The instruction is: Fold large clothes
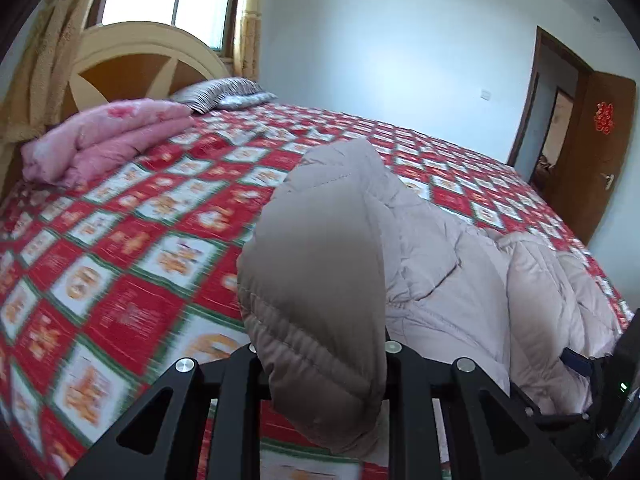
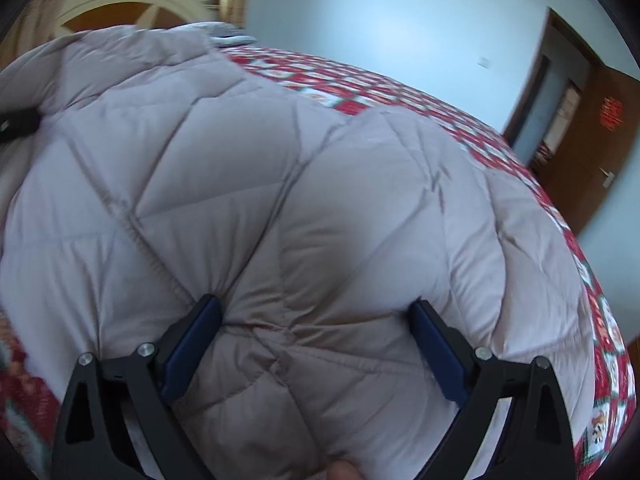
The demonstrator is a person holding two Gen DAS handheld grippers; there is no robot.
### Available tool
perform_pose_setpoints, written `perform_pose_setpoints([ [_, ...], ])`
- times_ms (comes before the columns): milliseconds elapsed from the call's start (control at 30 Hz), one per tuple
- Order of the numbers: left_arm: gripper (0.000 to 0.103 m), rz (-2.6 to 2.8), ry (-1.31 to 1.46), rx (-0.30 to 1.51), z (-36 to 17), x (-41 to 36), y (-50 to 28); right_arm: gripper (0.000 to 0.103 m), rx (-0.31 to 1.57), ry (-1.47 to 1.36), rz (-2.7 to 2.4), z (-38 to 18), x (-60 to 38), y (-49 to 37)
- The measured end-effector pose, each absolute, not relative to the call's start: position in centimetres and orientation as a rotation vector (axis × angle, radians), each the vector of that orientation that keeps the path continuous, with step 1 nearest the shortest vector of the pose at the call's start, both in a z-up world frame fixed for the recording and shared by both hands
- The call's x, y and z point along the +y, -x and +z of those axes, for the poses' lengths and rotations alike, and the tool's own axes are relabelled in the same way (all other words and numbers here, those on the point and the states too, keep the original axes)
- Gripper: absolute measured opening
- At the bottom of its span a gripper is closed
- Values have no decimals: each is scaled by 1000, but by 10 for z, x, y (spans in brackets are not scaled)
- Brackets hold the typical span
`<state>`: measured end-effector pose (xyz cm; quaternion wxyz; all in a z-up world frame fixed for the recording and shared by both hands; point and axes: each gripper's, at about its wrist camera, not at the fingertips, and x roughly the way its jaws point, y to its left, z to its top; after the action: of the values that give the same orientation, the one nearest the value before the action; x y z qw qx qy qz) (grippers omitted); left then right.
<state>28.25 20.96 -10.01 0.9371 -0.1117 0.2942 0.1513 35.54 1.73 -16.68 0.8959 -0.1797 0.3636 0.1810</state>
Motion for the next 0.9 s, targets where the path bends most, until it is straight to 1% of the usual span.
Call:
perform_pose_setpoints([
  [100,22,352,137,577,-82,208,-278,98,765,333,454,-154,20,-348],
  [200,22,330,79,535,-66,193,-278,98,704,278,409,-135,-2,-345],
  [333,22,259,-30,435,-38,148,-278,98,654,217,273,-121,-52,-355],
  [500,22,121,-139,360,-16,79,-283,98,693,134,94,-124,-110,-379],
  [633,21,44,-241,339,-19,28,-290,98,718,101,18,-128,-141,-386],
  [733,21,-4,-323,334,-30,-11,-295,98,737,58,2,-137,-163,-382],
  [833,21,-52,-407,332,-44,-53,-295,101,737,39,1,-140,-176,-378],
  [900,21,-88,-473,330,-57,-80,-295,101,734,13,5,-141,-186,-376],
])
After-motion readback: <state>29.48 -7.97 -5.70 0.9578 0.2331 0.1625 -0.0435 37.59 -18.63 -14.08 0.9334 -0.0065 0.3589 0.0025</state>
